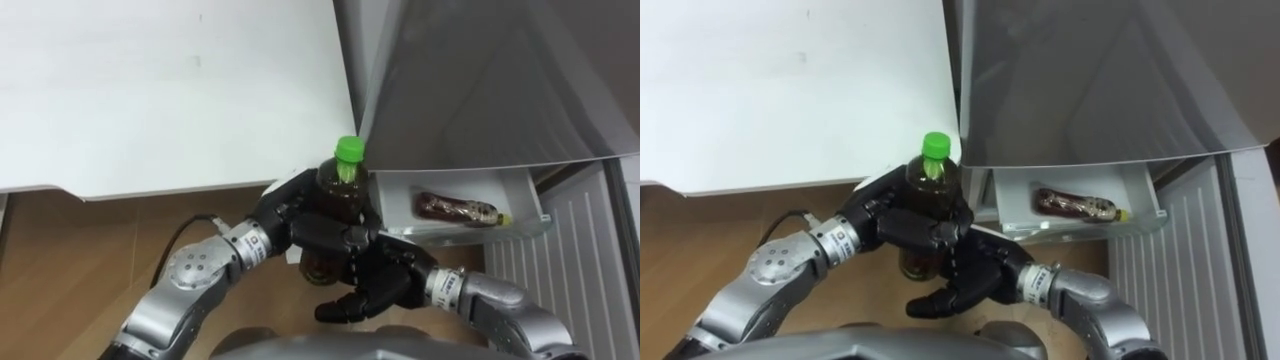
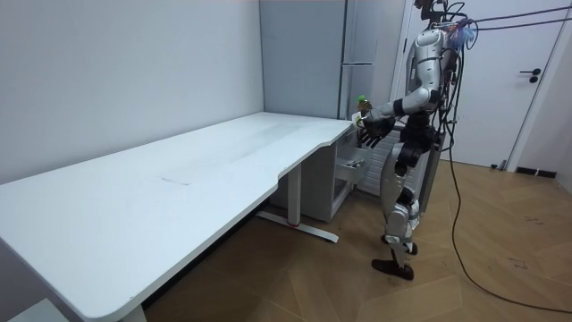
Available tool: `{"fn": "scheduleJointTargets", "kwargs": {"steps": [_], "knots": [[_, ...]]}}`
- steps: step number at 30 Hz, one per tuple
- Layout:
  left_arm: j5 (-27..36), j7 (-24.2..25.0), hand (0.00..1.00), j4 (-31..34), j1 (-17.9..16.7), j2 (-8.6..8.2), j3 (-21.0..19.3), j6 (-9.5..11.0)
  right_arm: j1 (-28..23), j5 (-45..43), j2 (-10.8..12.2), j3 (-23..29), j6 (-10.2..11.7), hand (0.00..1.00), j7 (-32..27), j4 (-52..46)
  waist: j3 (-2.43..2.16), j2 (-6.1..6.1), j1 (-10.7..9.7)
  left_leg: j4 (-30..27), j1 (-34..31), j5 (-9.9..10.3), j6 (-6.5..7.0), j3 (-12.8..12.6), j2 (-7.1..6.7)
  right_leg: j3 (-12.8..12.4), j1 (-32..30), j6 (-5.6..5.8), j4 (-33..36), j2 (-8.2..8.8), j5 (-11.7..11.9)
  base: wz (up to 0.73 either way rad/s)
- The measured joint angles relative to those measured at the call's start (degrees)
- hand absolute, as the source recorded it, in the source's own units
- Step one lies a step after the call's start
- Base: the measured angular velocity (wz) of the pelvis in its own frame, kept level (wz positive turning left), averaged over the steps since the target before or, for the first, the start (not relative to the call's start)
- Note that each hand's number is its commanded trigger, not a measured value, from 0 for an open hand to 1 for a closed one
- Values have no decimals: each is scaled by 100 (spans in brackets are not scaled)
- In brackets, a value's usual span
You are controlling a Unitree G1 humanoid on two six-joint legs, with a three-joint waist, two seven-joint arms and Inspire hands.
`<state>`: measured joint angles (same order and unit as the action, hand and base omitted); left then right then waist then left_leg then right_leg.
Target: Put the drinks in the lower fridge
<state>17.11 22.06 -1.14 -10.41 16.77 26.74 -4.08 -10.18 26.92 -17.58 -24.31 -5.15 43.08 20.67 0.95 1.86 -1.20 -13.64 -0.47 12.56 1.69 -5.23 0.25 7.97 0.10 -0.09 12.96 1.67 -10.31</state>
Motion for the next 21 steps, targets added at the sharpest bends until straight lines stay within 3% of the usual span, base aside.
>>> {"fn": "scheduleJointTargets", "kwargs": {"steps": [13, 14, 15, 16, 21], "knots": [[-229, 59, 100, -26, 17, 1, 37, 4, -1, 1, -9, -121, -78, 0, -73, 0, -11, -20, -5, -14, 5, 0, 0, -81, 12, 14, -44, -1, 69, 10, 2, -2], [-239, 59, 100, -27, 17, 2, 37, 5, -1, 1, -9, -131, -78, 11, -84, 0, -11, -20, -6, -15, 1, 0, 1, -81, 11, 15, -49, -1, 73, 12, 2, 0], [-245, 59, 100, -28, 17, 1, 37, 5, -1, 1, -9, -136, -78, 84, -85, 0, -11, -20, -6, -16, 0, 0, 0, -81, 11, 15, -50, -1, 75, 12, 2, 0], [-284, 60, 100, -28, 18, 1, 40, 5, -1, 1, -9, -139, -78, 100, -86, 0, -11, -19, -6, -18, -2, 0, 1, -81, 11, 15, -54, -1, 80, 13, 2, 0], [-329, 61, 100, 0, 20, 1, 50, 27, 0, 0, -8, -151, -78, 100, -106, 1, -11, -19, -2, -15, -35, 0, 2, -72, 8, 13, -100, -1, 108, 17, 1, 0]]}}
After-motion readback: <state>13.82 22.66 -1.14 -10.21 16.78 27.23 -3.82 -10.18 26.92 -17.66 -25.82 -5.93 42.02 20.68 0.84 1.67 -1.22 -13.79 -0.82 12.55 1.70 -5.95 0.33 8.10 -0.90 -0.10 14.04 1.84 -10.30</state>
